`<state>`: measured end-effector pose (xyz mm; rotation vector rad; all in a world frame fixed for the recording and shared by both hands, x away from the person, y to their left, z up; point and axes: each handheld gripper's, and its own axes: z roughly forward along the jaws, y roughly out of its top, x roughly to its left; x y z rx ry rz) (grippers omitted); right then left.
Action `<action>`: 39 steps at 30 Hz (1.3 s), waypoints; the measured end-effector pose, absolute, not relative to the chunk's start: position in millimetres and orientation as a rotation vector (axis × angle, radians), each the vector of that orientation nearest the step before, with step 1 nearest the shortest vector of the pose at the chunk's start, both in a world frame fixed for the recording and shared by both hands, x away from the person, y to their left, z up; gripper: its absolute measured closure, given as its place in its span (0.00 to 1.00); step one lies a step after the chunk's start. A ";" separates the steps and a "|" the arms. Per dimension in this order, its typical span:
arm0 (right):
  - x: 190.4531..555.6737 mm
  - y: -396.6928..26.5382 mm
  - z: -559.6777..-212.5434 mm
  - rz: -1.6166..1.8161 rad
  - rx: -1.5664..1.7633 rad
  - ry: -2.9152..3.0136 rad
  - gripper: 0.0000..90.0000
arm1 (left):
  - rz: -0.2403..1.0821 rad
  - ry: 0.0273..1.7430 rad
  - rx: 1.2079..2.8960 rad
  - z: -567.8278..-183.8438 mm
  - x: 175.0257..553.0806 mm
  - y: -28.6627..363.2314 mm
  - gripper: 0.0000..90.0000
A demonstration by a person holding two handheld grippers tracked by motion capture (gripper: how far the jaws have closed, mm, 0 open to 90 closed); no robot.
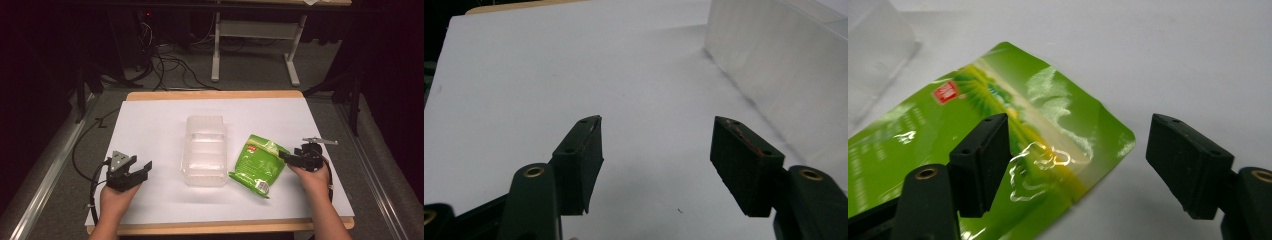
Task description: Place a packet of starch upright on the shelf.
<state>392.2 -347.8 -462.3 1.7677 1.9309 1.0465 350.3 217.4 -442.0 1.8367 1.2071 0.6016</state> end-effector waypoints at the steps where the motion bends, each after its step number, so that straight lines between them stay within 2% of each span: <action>1: 396.8 -348.0 -463.7 1.041 1.782 1.926 0.28 | 0.601 1.212 1.833 -441.8 350.3 219.1 0.42; 5: 408.4 -344.6 -470.1 0.985 1.831 1.942 0.28 | 0.596 1.222 1.832 -442.8 351.8 221.3 0.42; 9: 404.6 -340.4 -470.9 0.976 1.811 1.941 0.29 | 0.595 1.218 1.832 -442.6 351.6 221.3 0.42; 13: 403.7 -338.0 -471.1 0.965 1.810 1.944 0.34 | 0.591 1.214 1.837 -442.4 350.9 220.0 0.42; 16: 403.2 -337.8 -471.5 0.963 1.807 1.939 0.42 | 0.594 1.213 1.841 -442.6 350.5 219.2 0.42; 17: 402.4 -338.2 -471.6 0.997 1.809 1.939 0.55 | 0.593 1.216 1.840 -442.7 350.7 219.1 0.42; 20: 402.0 -331.5 -472.2 1.005 1.780 1.956 0.58 | 0.590 1.222 1.843 -443.4 351.3 219.3 0.42; 22: 403.5 -330.7 -473.6 1.060 1.791 1.977 0.70 | 0.589 1.225 1.842 -443.9 351.3 219.3 0.42; 24: 403.7 -328.1 -474.4 1.060 1.771 1.981 0.72 | 0.588 1.223 1.838 -443.7 351.0 219.7 0.42; 26: 403.8 -326.3 -473.7 1.041 1.758 1.990 0.72 | 0.589 1.223 1.837 -443.7 350.9 219.8 0.42; 30: 397.3 -332.0 -468.1 0.953 1.760 1.937 0.46 | 0.588 1.224 1.835 -443.4 350.6 221.0 0.42; 32: 390.6 -339.1 -464.2 0.970 1.824 1.890 0.39 | 0.588 1.222 1.832 -443.4 350.6 221.1 0.42; 39: 369.9 -348.1 -464.9 1.141 1.945 1.895 0.35 | 0.585 1.213 1.829 -441.3 349.8 221.4 0.42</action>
